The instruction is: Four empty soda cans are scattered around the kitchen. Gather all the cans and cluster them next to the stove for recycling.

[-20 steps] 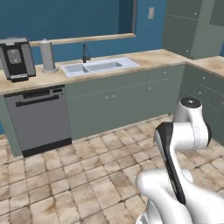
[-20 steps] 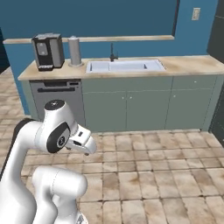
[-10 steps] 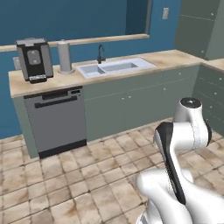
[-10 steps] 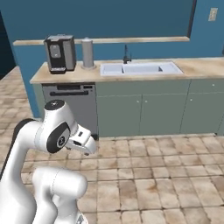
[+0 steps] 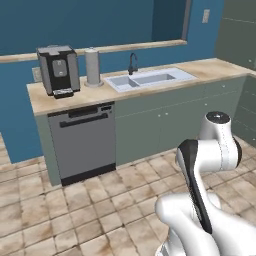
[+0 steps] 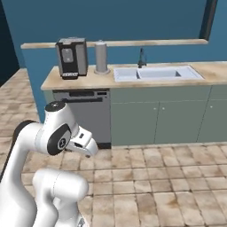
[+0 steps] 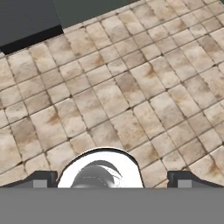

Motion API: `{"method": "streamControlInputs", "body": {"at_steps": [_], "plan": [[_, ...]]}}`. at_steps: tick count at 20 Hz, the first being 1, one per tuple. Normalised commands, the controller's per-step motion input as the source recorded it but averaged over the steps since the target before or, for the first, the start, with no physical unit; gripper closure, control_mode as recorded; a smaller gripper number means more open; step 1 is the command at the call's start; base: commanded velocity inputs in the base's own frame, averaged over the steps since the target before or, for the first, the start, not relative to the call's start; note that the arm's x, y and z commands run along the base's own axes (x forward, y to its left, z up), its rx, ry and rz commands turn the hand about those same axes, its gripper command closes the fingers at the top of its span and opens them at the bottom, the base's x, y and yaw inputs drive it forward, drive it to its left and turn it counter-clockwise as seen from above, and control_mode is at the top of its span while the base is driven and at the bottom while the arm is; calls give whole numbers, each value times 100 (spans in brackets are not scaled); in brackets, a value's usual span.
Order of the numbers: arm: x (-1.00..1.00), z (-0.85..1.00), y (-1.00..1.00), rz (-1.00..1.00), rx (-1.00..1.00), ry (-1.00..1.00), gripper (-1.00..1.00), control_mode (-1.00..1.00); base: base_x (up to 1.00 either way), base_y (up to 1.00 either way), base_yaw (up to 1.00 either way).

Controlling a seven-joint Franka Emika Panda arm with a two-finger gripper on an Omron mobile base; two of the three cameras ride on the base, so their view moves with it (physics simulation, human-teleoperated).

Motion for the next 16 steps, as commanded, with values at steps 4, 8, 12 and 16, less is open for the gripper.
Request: {"method": "streamControlInputs", "body": {"at_steps": [4, 8, 12, 16], "plan": [[0, 0, 0, 0, 0, 0, -100, 100, 41, 64, 0], [0, 0, 0, 0, 0, 0, -100, 100, 42, 64, 0], [0, 0, 0, 0, 0, 0, -100, 100, 43, 63, 0], [0, 0, 0, 0, 0, 0, -100, 100, 44, 63, 0]]}}
